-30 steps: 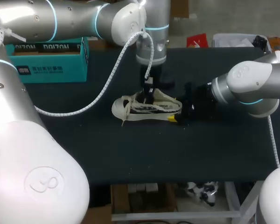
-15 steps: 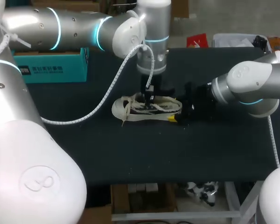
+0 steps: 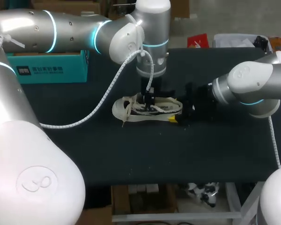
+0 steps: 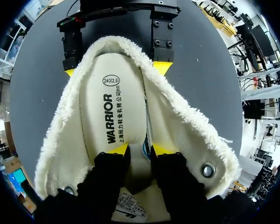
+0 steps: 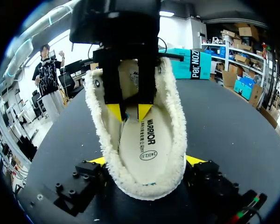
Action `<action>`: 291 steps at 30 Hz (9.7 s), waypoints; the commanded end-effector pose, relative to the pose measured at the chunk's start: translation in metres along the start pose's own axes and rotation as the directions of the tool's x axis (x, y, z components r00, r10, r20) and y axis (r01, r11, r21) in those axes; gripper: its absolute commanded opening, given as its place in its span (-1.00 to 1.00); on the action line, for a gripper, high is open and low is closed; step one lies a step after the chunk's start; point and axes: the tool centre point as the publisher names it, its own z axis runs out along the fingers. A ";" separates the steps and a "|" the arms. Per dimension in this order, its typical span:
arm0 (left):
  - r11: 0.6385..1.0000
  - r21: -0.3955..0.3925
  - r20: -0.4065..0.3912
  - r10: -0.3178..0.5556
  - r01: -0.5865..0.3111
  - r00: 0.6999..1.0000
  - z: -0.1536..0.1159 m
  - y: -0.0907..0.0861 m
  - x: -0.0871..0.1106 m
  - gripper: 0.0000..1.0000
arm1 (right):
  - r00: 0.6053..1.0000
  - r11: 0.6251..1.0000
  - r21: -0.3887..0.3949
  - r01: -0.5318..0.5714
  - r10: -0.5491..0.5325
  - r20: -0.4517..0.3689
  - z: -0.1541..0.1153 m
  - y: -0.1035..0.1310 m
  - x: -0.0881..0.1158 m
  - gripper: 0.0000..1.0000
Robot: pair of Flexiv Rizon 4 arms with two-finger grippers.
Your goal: Open the shoe tongue, take the insole out of the shoe, put the insole back into the shoe, and pack the shoe into the shoebox
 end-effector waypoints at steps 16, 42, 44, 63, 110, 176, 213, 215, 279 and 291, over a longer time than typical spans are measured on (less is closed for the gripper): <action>0.999 0.003 0.183 -0.032 0.032 0.983 0.116 0.011 -0.062 -1.00 | 1.000 1.000 -0.002 -0.001 0.001 -0.001 0.004 -0.005 -0.002 -1.00; 0.951 0.296 0.241 0.019 -0.092 0.970 -0.020 0.009 -0.003 -1.00 | 1.000 1.000 -0.002 -0.001 0.001 -0.001 0.004 -0.005 -0.002 -1.00; 0.941 0.325 0.226 0.017 -0.092 0.974 -0.026 0.008 -0.003 -1.00 | 1.000 1.000 -0.002 -0.001 0.001 -0.001 0.004 -0.005 -0.002 -1.00; 0.867 0.480 0.176 0.051 -0.131 0.983 -0.068 0.002 0.001 -1.00 | 1.000 1.000 -0.002 -0.001 0.001 -0.001 0.004 -0.005 -0.002 -1.00; 0.998 -0.012 -0.059 0.064 -0.064 0.996 -0.015 0.006 0.041 -1.00 | 1.000 1.000 -0.002 -0.001 0.001 -0.001 0.004 -0.005 -0.002 -1.00; 0.996 0.084 0.100 -0.031 0.023 0.995 0.026 0.001 0.020 -1.00 | 1.000 1.000 -0.002 -0.001 0.001 -0.001 0.004 -0.005 -0.002 -1.00; 0.998 0.032 0.264 -0.055 0.048 0.963 0.084 0.001 -0.049 -0.44 | 1.000 1.000 -0.002 -0.001 0.001 -0.001 0.004 -0.005 -0.002 -1.00; 0.998 0.027 0.270 -0.055 0.050 0.961 0.087 0.000 -0.053 -0.44 | 1.000 1.000 -0.002 -0.001 0.001 -0.001 0.004 -0.005 -0.002 -1.00; 0.884 0.464 0.142 -0.005 -0.062 0.990 -0.061 0.002 0.002 -1.00 | 1.000 1.000 -0.002 -0.001 0.001 -0.001 0.004 -0.005 -0.002 -1.00; 0.849 0.522 0.131 0.019 -0.085 0.991 -0.076 0.001 0.014 -1.00 | 1.000 1.000 -0.002 -0.001 0.001 -0.001 0.004 -0.005 -0.002 -1.00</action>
